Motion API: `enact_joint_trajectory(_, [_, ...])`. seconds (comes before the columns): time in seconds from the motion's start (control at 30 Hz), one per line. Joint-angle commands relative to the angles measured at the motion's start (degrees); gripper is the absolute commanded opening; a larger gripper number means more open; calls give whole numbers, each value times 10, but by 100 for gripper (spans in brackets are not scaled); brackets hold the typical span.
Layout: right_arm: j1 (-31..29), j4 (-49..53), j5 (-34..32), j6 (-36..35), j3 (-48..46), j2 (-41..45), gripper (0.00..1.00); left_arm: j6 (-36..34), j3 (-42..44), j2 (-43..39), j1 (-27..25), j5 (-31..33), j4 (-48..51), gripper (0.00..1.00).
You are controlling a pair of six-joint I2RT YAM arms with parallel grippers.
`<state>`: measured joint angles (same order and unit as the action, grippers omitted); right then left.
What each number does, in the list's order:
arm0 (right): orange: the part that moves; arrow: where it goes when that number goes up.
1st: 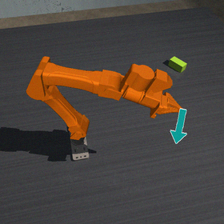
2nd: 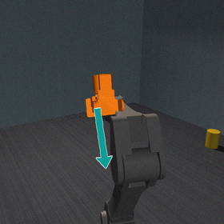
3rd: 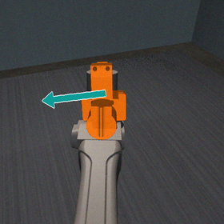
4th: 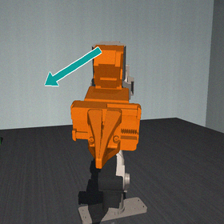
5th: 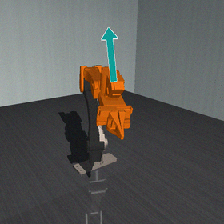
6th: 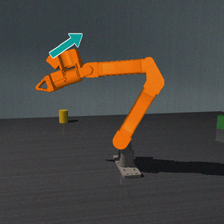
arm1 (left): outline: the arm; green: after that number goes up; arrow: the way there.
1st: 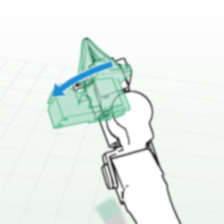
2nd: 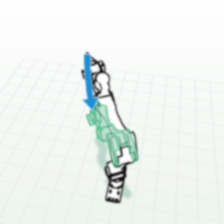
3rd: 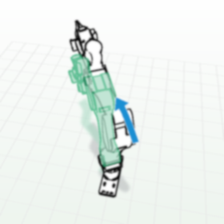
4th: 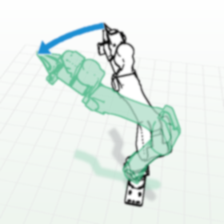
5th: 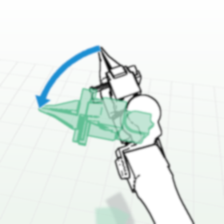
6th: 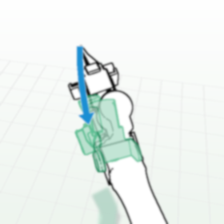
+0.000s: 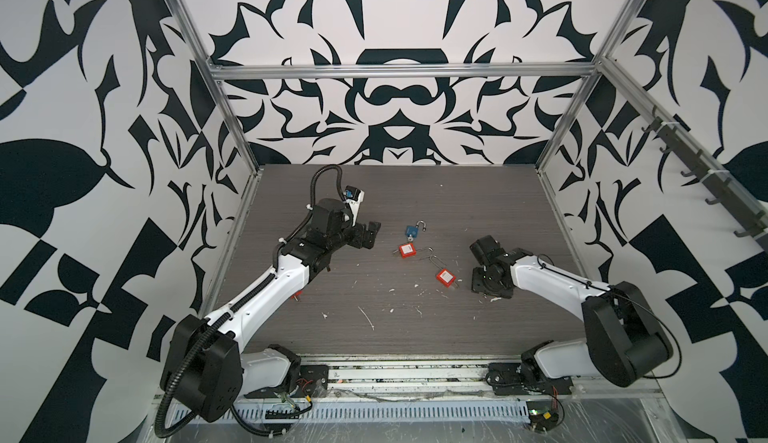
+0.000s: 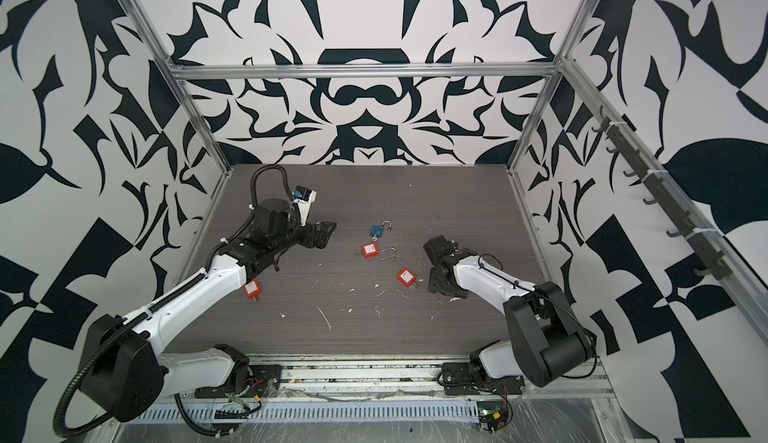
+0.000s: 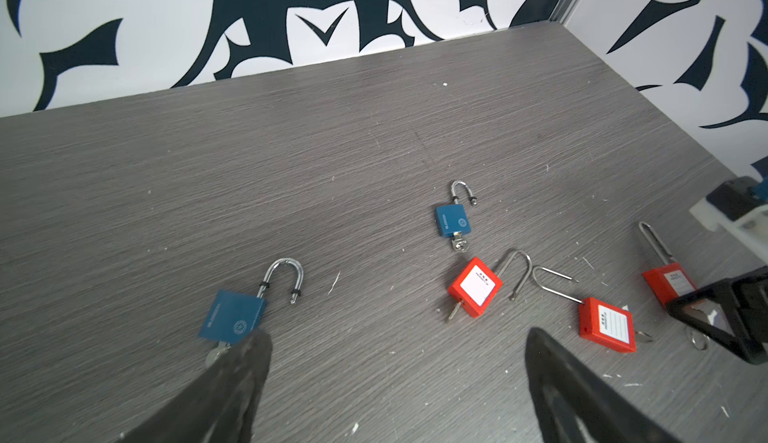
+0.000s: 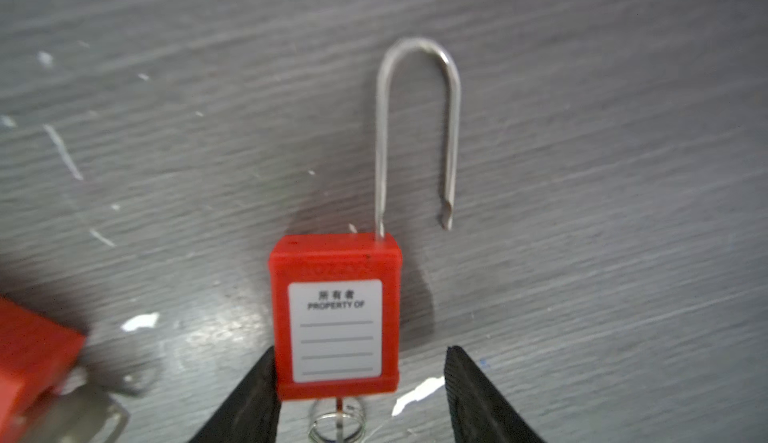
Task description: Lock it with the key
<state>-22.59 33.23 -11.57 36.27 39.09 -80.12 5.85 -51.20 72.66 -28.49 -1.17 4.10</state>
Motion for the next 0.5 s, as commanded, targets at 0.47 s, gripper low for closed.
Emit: enact_joint_trajectory(0.47, [8,-39,-14,11,31,-45,55,-2,-32,28,-18,-1,12,97])
